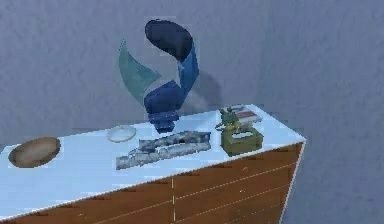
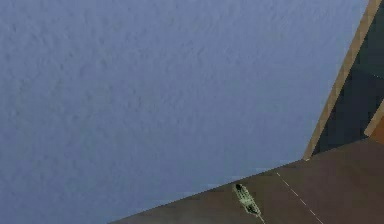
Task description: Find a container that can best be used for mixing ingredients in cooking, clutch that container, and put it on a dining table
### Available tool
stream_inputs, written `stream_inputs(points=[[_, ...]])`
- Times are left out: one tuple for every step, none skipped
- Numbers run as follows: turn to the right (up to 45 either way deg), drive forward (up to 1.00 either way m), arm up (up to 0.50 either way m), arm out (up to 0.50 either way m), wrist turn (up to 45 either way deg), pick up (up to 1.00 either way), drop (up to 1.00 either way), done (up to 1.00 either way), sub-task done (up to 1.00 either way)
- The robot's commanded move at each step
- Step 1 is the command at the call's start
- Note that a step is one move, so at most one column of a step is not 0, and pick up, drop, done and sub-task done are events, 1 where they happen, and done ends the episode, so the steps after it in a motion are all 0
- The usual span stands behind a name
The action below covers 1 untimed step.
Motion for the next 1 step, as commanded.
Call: stream_inputs(points=[[15.0,0.00,0.00,0.00,0.0,0.00,0.00,0.00,0.00]])
